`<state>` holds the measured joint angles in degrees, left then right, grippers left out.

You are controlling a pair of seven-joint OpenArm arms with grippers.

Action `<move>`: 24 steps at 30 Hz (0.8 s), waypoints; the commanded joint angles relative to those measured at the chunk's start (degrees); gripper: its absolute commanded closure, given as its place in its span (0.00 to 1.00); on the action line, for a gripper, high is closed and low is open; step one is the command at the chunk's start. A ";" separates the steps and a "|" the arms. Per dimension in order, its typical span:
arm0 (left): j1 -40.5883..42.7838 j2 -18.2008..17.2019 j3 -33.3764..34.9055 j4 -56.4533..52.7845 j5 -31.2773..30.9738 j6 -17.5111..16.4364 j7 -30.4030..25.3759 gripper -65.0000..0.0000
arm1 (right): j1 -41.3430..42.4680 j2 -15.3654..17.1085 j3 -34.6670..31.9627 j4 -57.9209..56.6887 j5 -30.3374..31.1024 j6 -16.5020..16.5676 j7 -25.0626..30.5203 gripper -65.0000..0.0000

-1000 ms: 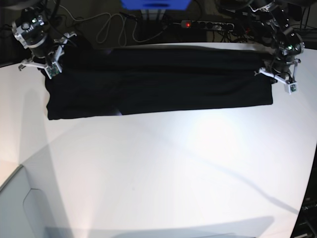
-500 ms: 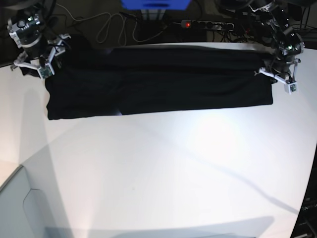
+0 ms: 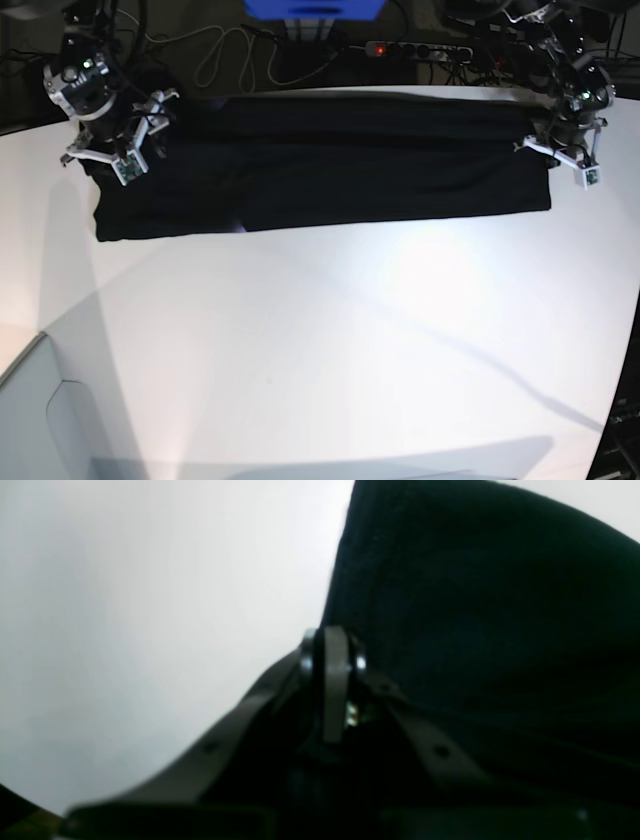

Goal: Fold the T-shirt properly
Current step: 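Regrasp the strip's ends with both grippers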

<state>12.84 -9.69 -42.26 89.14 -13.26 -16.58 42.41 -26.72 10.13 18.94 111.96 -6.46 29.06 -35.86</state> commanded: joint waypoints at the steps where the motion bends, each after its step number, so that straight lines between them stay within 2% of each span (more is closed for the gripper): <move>1: 0.30 -0.81 -0.42 0.83 0.20 0.18 0.27 1.00 | 0.30 0.46 0.45 -0.36 -0.09 0.61 0.56 0.40; 6: 0.21 -0.90 -0.42 0.66 0.20 0.18 0.27 1.00 | 2.41 0.73 0.45 -4.49 -0.09 0.61 0.91 0.40; 16: -0.05 -0.99 -0.42 0.57 0.20 0.18 0.36 1.00 | 2.50 0.81 0.45 -4.67 0.00 0.61 1.00 0.40; 18: -0.14 -0.99 -0.51 0.66 0.20 0.45 0.44 0.92 | 2.59 0.81 0.45 -4.67 0.00 0.70 1.00 0.40; 22: -2.16 -0.55 -4.73 0.83 -0.33 0.18 3.96 0.64 | 3.38 0.81 0.36 -4.75 0.00 0.70 1.00 0.40; 24: -3.21 -0.46 -7.54 0.92 -2.79 0.18 5.98 0.52 | 3.47 0.81 0.36 -4.75 0.00 0.70 1.00 0.40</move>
<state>10.02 -9.34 -49.56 89.10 -15.29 -16.58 49.25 -23.20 10.33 19.05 106.39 -7.01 29.10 -35.77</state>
